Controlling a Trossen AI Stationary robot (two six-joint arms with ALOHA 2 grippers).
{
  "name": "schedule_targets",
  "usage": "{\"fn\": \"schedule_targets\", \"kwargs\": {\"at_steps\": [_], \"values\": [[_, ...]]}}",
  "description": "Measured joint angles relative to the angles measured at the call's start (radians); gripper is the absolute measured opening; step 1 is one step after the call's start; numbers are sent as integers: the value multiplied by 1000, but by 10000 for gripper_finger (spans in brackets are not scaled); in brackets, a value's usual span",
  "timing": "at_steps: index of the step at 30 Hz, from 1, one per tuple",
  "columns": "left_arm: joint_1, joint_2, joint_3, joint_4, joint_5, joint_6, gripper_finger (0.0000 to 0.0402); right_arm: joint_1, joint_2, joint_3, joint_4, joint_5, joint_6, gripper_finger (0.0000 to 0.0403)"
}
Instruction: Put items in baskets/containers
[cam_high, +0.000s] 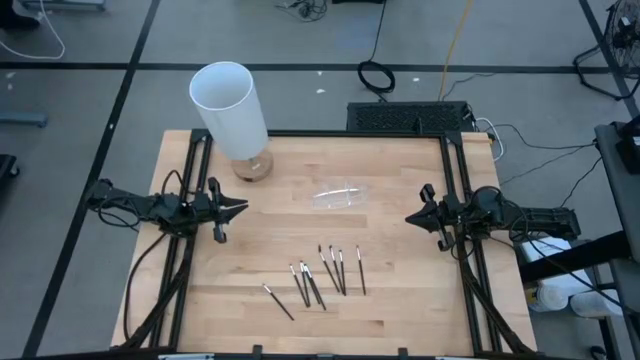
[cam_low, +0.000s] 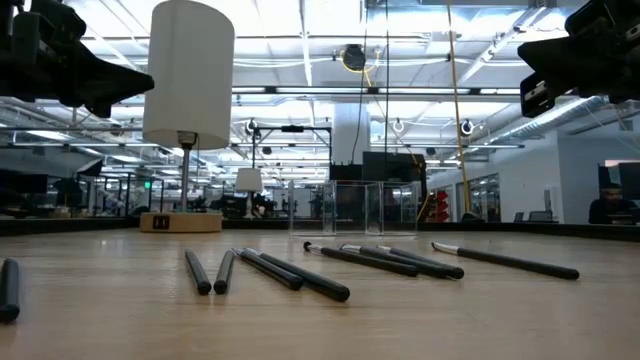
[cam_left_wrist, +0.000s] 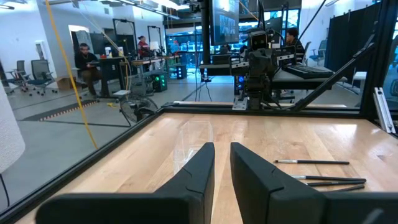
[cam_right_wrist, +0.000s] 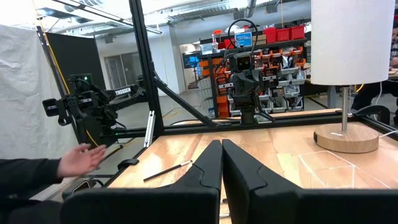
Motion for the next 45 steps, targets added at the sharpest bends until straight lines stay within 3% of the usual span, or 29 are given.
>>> {"fn": "schedule_targets", "kwargs": {"at_steps": [41,45], "values": [[-1,0,0,49,2,-34,61,0,2,0,17,29,0,0],[-1,0,0,76,1,-18,61,0,3,0,116,36,-69,0]]}}
